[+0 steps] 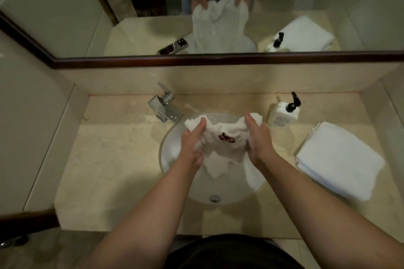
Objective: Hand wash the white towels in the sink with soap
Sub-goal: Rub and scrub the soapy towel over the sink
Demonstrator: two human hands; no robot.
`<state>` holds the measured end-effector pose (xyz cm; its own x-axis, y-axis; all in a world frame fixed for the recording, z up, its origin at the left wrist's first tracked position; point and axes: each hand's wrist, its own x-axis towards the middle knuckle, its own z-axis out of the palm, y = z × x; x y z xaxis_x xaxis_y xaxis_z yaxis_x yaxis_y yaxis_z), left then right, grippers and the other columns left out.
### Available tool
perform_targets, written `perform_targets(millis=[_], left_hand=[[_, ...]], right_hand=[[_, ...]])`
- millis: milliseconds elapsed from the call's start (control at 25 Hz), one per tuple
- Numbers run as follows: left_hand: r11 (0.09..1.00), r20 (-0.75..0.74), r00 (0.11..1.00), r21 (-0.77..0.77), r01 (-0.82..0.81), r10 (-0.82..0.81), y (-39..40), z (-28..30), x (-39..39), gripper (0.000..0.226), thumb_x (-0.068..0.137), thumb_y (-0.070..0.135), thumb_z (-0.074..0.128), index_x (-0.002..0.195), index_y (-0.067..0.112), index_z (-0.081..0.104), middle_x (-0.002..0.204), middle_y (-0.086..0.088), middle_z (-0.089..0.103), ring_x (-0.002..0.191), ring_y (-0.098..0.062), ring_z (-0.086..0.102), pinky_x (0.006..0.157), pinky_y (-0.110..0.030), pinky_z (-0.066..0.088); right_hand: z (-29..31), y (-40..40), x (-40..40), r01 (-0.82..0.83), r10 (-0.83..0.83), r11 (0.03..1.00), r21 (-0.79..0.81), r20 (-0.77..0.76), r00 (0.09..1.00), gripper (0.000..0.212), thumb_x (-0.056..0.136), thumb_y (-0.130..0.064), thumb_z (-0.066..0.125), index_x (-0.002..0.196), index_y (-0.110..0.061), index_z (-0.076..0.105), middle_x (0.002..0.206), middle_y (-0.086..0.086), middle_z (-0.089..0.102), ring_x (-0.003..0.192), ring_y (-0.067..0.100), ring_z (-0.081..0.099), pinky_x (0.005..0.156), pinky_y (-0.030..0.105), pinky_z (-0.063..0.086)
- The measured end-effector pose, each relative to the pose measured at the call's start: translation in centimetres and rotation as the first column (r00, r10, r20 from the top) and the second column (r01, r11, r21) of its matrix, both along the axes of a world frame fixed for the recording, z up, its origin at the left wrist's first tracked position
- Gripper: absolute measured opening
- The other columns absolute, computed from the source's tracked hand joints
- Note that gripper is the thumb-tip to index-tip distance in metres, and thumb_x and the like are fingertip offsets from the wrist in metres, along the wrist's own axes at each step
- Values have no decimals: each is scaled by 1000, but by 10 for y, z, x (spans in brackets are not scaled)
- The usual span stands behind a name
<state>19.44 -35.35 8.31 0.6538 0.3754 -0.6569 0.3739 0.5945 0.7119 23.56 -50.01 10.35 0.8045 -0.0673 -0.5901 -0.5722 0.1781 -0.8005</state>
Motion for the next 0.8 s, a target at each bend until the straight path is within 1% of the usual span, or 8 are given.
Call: perform_targets(millis=[120,200,280,400,480,560,680,800], left_hand=[[1000,54,998,5,18,-18,-13,23,9,31,96,32,64,118,10,62,115,-16,69,107,-33,68,82,-41,59],[990,72,993,118,82,-91,-26,37,10,15,97,32,62,102,17,62,104,-10,71,103,-30,69,87,-43,58],[969,48,995,237,76,-90,-38,45,10,24,97,36,62,98,12,64,98,-11,73,95,-29,71,81,-39,58],[974,-38,993,204,-100,110,-49,56,21,40,95,45,60,97,6,66,86,-7,71,80,-22,69,67,-30,53],[954,-74,962,164,-250,264,-45,61,34,43,95,48,59,99,6,66,90,-6,72,85,-22,69,73,-32,53],[939,-92,951,211,-272,296,-37,63,42,45,97,48,54,107,6,64,99,-6,70,95,-23,67,80,-33,50],[975,-110,992,220,-29,55,-30,58,37,38,96,51,55,108,15,56,98,-2,67,95,-21,66,89,-36,52],[971,54,978,144,192,-201,-23,49,21,36,92,41,67,119,19,56,113,-6,72,104,-24,70,95,-44,56]], right_hand=[[23,8,2,-33,34,999,-14,40,999,25,89,-44,66,91,-19,66,92,6,73,86,23,71,80,39,56],[33,18,3,-29,33,999,-46,80,996,30,87,-48,66,83,-19,66,81,1,73,78,19,71,78,36,56],[43,31,4,35,-31,999,-33,101,994,30,90,-43,65,78,-16,65,72,-1,70,69,16,69,72,34,56],[41,42,6,94,-91,994,-47,60,994,32,93,-41,61,87,-11,66,81,4,72,76,18,71,74,36,59],[41,43,-4,12,-5,997,-81,92,996,30,95,-36,60,94,-7,66,83,3,71,71,6,68,63,22,54],[37,44,-15,-60,89,983,-171,165,982,26,95,-33,61,90,-8,66,77,-2,68,63,0,63,53,14,45],[44,43,-12,-20,63,975,-219,191,980,29,95,-35,59,83,-9,65,74,0,68,67,10,64,56,17,48],[49,34,14,114,-112,992,-56,31,993,31,94,-42,60,90,-12,65,87,7,72,81,22,70,76,38,59]])
